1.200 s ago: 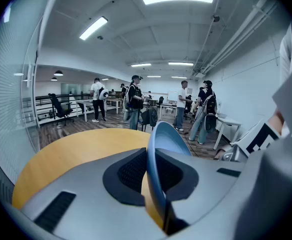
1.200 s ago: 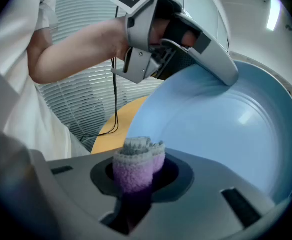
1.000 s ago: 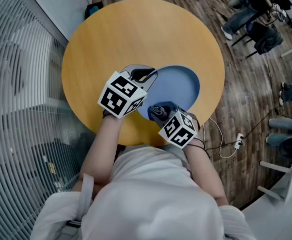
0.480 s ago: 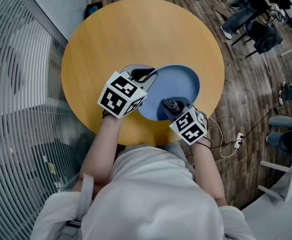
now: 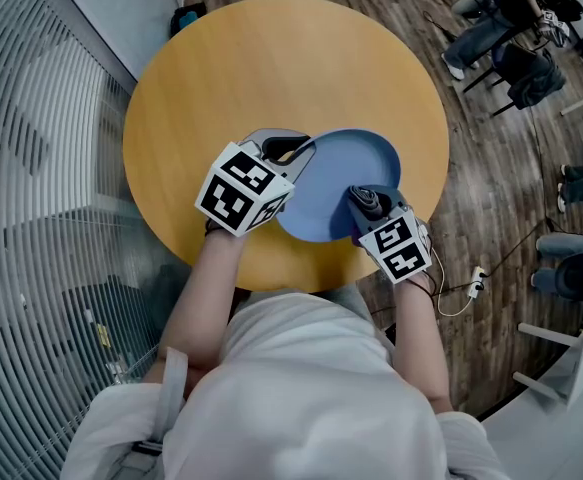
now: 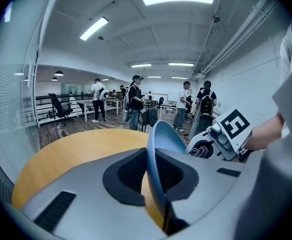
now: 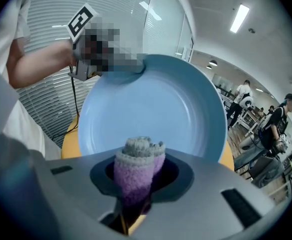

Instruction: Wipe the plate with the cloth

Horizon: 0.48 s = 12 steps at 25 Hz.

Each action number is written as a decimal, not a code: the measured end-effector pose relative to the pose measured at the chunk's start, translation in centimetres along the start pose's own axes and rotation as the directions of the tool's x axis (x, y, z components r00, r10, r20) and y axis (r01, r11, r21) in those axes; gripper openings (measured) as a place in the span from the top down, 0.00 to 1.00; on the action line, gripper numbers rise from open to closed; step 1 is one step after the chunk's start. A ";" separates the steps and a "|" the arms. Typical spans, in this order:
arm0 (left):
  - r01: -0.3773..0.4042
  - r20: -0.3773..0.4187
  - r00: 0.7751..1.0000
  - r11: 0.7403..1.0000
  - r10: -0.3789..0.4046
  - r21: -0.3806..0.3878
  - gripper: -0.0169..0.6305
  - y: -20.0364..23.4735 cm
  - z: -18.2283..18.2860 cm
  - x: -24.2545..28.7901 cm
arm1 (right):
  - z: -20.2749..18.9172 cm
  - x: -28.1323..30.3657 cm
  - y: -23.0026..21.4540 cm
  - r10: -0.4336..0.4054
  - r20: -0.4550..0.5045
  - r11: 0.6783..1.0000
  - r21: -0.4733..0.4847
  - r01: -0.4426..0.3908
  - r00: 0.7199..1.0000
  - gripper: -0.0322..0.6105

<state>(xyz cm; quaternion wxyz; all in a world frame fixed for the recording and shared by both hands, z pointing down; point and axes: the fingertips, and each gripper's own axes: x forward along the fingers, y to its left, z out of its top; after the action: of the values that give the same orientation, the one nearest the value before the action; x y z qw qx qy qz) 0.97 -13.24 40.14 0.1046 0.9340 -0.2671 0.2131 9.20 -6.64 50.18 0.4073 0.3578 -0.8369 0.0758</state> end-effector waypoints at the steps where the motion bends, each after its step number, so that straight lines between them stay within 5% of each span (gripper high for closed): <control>1: -0.001 -0.001 1.000 1.000 0.001 0.000 0.93 0.0 0.0 0.0 | -0.1 -0.2 -0.3 -0.008 0.002 1.000 0.004 0.008 1.000 0.81; 12: 0.005 -0.006 1.000 1.000 -0.005 0.002 0.93 0.1 -0.2 -0.1 | -0.8 -1.3 -3.0 -0.118 0.008 0.991 0.057 0.117 0.993 0.81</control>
<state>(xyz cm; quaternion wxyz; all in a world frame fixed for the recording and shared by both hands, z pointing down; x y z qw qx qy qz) 0.80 -13.22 40.32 0.1049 0.9342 -0.2640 0.2159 12.18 -7.79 49.21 0.3962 0.4183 -0.8141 0.0733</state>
